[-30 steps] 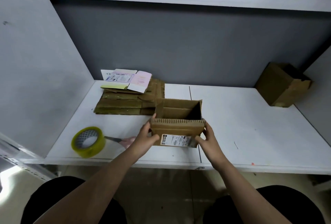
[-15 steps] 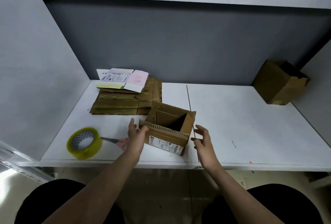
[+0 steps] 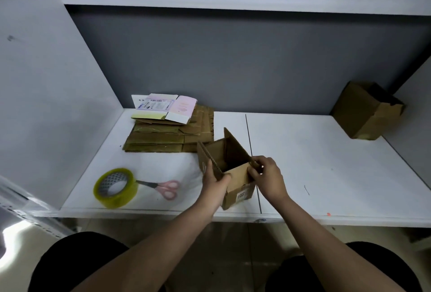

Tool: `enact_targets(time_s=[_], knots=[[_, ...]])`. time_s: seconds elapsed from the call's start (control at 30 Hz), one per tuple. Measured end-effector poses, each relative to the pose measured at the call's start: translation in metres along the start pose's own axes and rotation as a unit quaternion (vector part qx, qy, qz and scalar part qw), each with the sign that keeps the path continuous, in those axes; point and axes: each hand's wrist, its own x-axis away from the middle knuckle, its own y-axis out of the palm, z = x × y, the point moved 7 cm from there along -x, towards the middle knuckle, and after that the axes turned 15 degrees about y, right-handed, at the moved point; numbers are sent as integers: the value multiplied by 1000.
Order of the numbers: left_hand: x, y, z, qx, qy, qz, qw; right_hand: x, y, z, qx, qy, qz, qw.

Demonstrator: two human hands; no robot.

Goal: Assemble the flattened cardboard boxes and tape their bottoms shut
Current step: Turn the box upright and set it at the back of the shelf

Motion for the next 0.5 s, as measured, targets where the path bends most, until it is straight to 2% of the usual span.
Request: enact_targets(time_s=[0.27,0.4,0.5], knots=[[-8,14,4,-97,56,-25,993,21,-8,2,103,-20,80,991],[-26,39,29,-107,92,-42,989,14,-44,-1,61,-26,129,989],[-47,62,49,-118,122,-45,984,-3,-71,-6,35,-25,137,990]])
